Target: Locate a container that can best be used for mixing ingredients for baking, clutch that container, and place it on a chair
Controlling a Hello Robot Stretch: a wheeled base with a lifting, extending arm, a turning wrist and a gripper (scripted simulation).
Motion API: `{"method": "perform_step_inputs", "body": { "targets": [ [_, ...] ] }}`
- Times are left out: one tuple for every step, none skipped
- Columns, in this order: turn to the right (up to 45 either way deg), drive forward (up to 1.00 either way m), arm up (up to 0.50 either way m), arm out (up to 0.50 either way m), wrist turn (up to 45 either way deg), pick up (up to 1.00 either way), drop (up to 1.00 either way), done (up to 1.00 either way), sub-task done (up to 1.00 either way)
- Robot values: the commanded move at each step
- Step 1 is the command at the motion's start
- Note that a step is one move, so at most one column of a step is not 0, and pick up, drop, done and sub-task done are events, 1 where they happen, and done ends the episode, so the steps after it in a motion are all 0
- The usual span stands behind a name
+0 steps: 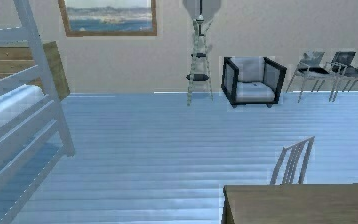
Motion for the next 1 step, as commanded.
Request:
{"method": "perform_step_inputs", "body": {
  "targets": [
    [0.0, 0.00, 0.00, 0.00, 0.0, 0.00, 0.00, 1.00, 0.00]
  ]
}}
